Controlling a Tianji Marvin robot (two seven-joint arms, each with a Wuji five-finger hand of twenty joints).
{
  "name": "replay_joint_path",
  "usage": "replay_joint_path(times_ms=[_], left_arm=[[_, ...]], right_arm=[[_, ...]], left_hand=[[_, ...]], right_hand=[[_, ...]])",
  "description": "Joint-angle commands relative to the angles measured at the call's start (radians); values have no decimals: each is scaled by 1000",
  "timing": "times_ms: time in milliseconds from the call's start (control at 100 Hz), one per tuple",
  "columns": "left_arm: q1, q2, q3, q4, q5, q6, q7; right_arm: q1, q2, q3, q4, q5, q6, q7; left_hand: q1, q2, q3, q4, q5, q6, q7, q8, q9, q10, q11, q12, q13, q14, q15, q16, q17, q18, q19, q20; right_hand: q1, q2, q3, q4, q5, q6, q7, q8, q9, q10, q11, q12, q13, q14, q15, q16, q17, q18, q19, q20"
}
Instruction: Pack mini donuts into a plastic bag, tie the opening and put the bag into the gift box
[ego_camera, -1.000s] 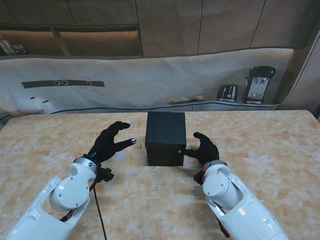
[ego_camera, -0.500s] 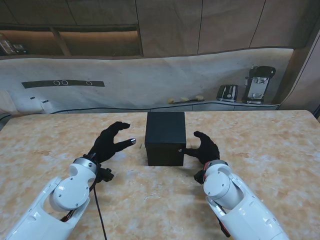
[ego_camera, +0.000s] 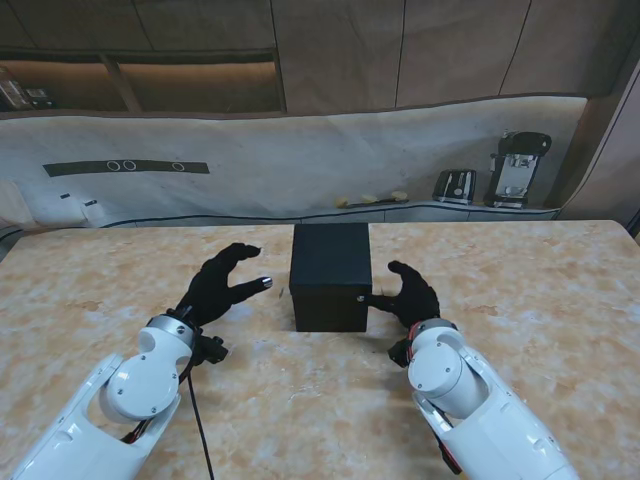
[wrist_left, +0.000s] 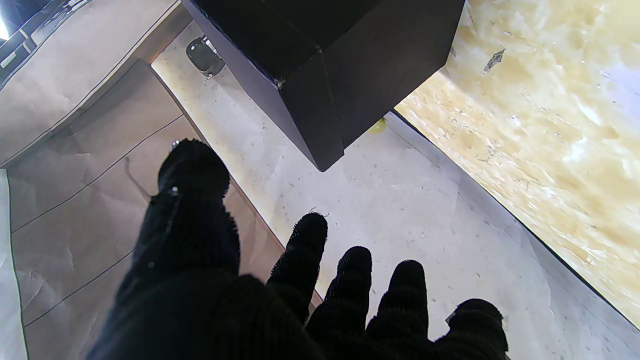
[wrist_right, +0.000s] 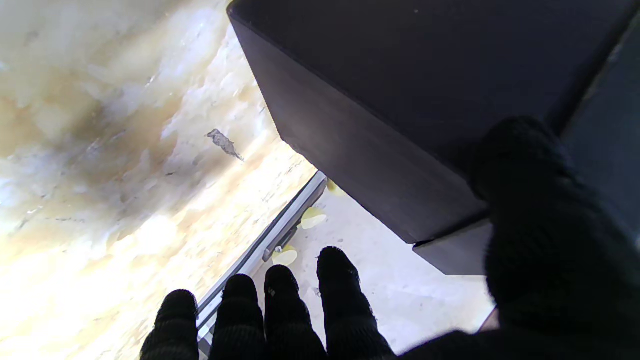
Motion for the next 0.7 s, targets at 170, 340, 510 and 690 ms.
replay_joint_path(times_ms=[170,340,510,690], left_arm=[[-12,-3,4,4,-2,-7,-17],[-47,2,15,20,-2,-21,-41],[-108,4,34,44,-17,-37,-67],[-181,7,60,87,-46,-43,-108]], right_arm=[[-6,-7,0,-14,8,4,12],[-7,-7,1,-15,9,9,13],[-9,-8,3,-20,11,14,13],[-8,-10,2,-21,16,20,9]], left_hand=[[-15,19,-10,5,-15,-2,-35,-11,-41,-12,-9,7,-29,-22,11,15,-4,-7,-7,9],[-15,3,-10,5,19,-37,-19,-5,-23,-9,3,10,-22,-21,10,14,-3,-7,-4,14],[-14,2,-9,4,49,-102,16,12,-19,-12,24,12,-22,-26,4,9,-4,-7,-3,20],[-5,-5,-8,3,89,-150,67,34,-11,-21,23,3,-23,-33,-3,4,-4,-15,-9,15]], right_hand=[[-38,27,5,13,10,8,1,-12,6,-27,9,0,7,-35,6,22,5,-6,-24,-8],[-35,26,7,13,13,7,-4,-14,5,-26,11,1,7,-34,7,22,5,-6,-24,-6],[-35,27,9,13,16,10,-6,-15,6,-26,15,2,8,-35,9,22,5,-6,-25,-5],[-33,27,11,14,18,11,-7,-16,6,-26,18,3,7,-34,9,22,5,-6,-26,-4]])
